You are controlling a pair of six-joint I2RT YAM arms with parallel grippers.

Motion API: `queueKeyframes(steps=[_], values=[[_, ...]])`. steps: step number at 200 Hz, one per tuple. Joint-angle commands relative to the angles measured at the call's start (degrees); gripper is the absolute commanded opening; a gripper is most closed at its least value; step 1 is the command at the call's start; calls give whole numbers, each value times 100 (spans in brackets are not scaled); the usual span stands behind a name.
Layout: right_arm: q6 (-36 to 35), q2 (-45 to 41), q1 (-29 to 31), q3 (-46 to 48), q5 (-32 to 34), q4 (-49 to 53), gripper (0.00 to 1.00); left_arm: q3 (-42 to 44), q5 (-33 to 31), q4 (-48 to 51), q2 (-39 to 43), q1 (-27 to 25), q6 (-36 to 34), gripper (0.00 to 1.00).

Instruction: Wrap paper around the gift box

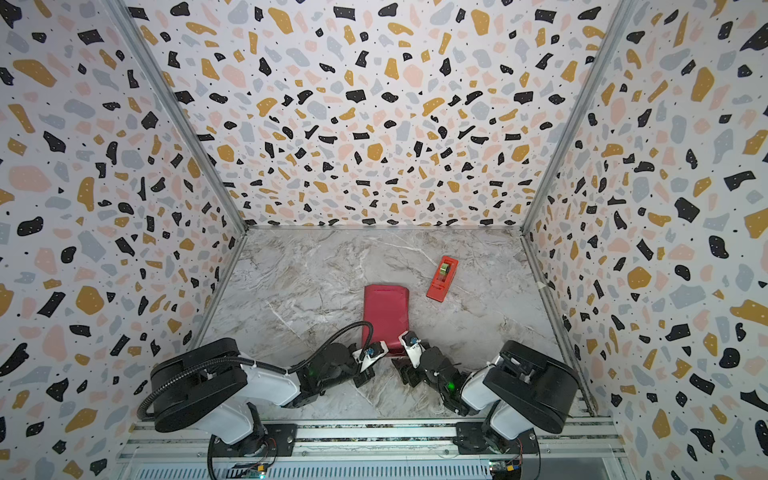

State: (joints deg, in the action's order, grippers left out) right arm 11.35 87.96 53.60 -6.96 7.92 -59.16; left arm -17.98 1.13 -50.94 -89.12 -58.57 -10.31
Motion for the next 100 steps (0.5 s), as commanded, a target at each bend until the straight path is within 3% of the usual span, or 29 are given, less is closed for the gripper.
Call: queueKeyframes(steps=[1, 66, 100], values=[[-66, 253, 11, 34, 231, -855, 73, -59, 141, -120, -13, 29, -145, 0], [80, 607, 18, 25, 399, -1154, 66, -155, 239, 250, 59, 27, -332, 0], [104, 608, 13, 20, 418, -1164, 65, -154, 241, 345, 161, 22, -355, 15]])
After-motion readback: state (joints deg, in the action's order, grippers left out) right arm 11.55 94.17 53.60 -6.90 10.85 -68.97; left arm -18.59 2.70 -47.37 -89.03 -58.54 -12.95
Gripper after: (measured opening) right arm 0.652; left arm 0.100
